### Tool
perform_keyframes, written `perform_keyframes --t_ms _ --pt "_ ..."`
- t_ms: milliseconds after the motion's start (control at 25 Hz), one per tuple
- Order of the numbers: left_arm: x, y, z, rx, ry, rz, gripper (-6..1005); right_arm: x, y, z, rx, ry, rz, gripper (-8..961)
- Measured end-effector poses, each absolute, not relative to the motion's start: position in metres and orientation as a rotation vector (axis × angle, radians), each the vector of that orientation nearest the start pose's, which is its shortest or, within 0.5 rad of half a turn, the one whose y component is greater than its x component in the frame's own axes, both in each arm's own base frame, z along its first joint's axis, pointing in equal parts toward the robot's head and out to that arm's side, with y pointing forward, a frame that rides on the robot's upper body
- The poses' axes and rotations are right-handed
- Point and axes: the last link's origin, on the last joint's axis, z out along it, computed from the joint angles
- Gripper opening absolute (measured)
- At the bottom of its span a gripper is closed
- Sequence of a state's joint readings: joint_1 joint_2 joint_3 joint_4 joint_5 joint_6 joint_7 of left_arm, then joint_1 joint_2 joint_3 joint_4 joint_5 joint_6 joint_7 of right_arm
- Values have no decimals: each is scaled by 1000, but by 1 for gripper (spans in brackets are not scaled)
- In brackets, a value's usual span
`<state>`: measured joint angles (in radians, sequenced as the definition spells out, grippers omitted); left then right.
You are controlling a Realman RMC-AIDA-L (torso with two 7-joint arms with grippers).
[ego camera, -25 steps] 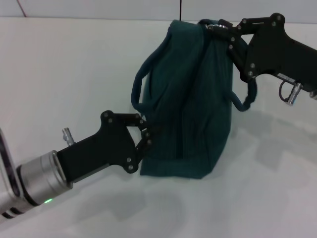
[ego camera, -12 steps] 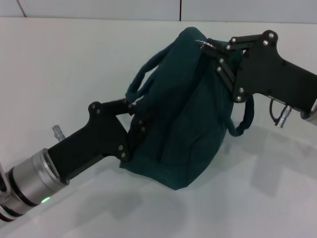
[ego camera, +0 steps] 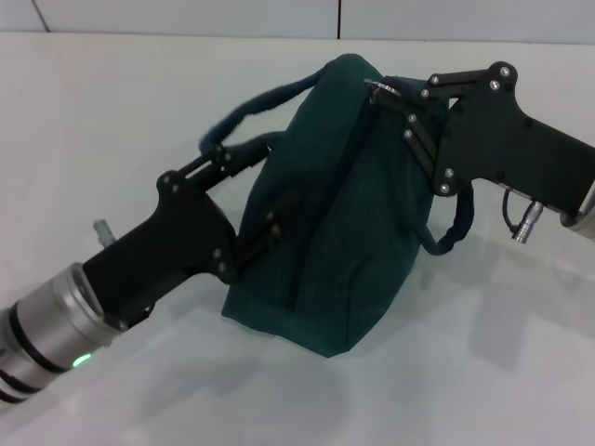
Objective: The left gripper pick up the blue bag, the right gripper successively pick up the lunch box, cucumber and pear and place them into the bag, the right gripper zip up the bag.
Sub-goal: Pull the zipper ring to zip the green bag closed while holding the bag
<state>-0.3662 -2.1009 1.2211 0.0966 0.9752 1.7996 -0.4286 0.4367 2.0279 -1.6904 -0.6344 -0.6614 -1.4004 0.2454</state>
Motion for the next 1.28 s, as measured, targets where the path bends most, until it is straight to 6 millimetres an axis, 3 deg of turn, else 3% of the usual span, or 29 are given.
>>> perform_keyframes --t_ms 360,720,1080,1280 --pt "-255 253 -40 -2191 -198 -1315 802 173 317 -29 -2185 -591 1065 11" --pt "-260 256 -40 -2179 -237 -1283 768 174 315 -31 -2181 -613 1059 11" --pt "-262 255 -41 -2176 -211 -1247 439 175 315 -31 -2183 -606 1062 12" --pt "-263 254 -43 -2172 -161 -1217 233 178 321 -32 -2197 -519 1076 12"
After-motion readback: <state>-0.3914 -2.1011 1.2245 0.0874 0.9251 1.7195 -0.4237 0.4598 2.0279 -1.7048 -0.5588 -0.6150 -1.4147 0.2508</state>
